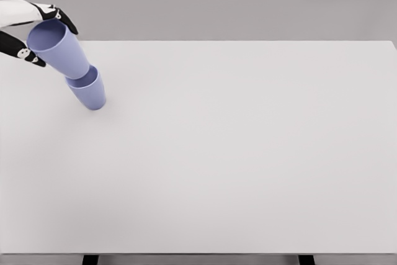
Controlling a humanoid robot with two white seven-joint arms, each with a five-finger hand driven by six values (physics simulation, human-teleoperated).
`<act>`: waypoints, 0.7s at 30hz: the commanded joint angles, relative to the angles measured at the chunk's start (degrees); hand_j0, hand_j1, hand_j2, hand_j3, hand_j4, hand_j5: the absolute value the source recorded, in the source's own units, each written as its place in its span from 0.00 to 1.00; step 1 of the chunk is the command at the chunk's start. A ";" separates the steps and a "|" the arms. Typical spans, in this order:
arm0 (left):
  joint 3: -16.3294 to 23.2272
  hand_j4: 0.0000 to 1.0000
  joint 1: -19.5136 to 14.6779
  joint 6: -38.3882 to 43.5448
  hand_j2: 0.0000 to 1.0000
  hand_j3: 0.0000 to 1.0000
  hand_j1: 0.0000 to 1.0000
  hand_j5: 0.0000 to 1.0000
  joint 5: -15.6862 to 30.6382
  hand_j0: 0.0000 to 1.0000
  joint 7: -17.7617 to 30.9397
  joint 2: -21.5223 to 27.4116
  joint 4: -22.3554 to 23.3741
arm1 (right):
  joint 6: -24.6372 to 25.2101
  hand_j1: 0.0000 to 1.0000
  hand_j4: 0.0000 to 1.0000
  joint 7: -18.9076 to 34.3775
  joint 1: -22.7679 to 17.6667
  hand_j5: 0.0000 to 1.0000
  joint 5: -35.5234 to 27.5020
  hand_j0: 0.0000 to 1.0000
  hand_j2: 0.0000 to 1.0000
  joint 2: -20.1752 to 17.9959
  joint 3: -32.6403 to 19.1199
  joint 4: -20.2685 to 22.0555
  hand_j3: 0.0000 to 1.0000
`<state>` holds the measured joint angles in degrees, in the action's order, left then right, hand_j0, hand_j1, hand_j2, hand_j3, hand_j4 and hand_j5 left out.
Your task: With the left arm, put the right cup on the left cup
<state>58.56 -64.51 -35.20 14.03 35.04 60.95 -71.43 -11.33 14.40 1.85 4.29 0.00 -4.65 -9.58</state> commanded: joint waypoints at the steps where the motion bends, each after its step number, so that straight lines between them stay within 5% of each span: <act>1: 0.15 0.52 -0.09 0.20 0.52 0.52 0.52 0.52 -1.20 0.52 -0.04 -1.62 2.97 | -0.01 1.00 1.00 0.02 0.00 1.00 0.01 1.00 1.00 0.00 -0.01 0.00 1.00; 21: 1.30 0.52 0.00 0.20 0.52 0.52 0.52 0.52 -3.48 0.52 -0.04 -6.81 11.05 | -0.01 1.00 1.00 0.02 0.00 1.00 0.01 1.00 1.00 0.00 -0.01 0.00 1.00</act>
<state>59.96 -64.51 -35.17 10.21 35.02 54.36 -61.08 -11.33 14.40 1.85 4.30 0.00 -4.65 -9.58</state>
